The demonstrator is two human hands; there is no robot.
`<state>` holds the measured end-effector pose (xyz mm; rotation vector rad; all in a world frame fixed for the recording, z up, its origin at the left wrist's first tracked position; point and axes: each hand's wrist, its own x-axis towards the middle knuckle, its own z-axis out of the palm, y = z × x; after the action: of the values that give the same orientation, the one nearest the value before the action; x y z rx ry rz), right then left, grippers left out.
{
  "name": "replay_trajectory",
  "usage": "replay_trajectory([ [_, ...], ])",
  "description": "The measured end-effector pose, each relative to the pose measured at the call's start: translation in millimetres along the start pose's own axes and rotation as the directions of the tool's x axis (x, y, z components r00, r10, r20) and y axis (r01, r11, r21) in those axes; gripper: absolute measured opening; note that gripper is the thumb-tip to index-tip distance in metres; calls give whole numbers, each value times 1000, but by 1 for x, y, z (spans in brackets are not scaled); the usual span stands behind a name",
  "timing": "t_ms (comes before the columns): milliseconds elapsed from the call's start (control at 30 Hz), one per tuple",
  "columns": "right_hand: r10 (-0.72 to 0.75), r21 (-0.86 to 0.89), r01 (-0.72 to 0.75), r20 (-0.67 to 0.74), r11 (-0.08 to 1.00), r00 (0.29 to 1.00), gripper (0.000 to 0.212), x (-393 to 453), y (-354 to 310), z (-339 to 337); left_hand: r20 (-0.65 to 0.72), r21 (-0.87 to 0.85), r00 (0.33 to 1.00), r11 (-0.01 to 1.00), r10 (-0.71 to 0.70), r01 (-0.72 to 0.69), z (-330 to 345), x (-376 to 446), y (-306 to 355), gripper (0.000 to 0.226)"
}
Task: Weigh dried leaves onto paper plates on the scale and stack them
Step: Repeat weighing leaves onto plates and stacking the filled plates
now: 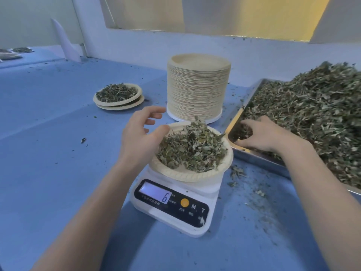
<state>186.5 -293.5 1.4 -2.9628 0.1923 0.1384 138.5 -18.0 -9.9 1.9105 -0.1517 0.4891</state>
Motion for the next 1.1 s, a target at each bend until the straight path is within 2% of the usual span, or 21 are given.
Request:
replay_trajectory([
  [67,10,-35,-12,-45,999,999,84,1,2,2,-5,-10,1000,1000,-9,9,0,0,0,38],
  [167,-32,-68,36,60,997,998,71,-4,-5,-1,2,-15,1000,1000,-14,14,0,0,-1,38],
  [267,-65,52,59,115,997,991,56,-15,-8,-18,9,-16,1000,1000,-19,19,0,0,-2,38],
  [333,-43,138,17,188,990,981,65,-19,-7,-26,9,-17,1000,1000,-18,19,0,1,-2,39],
  [433,41,99,-69,263,993,964,67,-20,-10,-23,9,-24,1000,1000,-17,18,-1,1,-3,39],
  [500,48,25,-54,211,998,976,56,-18,-13,-18,8,-27,1000,999,-17,17,-1,2,-3,39],
  [567,-4,-18,6,97,1000,995,43,-15,-15,-12,6,-29,1000,999,-18,19,-1,2,-3,39],
  [667,-49,92,50,-8,995,999,29,-11,-15,-7,7,-23,1000,999,-22,22,-1,2,-4,39],
  [733,-33,255,50,-68,966,997,24,-11,-12,-9,4,-20,1000,999,-24,24,-1,3,-5,39],
  [800,8,440,52,-132,897,991,24,-15,-7,-18,-4,-25,1000,999,-28,27,-2,3,-5,38],
  [933,30,569,118,-244,814,969,32,-29,-4,-39,0,-23,1000,999,-30,30,-2,4,-6,38],
  [1000,-45,669,226,-276,709,960,31,-39,-14,-47,0,-18,999,999,-33,33,-1,4,-6,38],
  [1100,-278,750,369,-253,549,927,29,-56,-40,-56,-4,-20,999,999,-38,38,-1,4,-6,39],
])
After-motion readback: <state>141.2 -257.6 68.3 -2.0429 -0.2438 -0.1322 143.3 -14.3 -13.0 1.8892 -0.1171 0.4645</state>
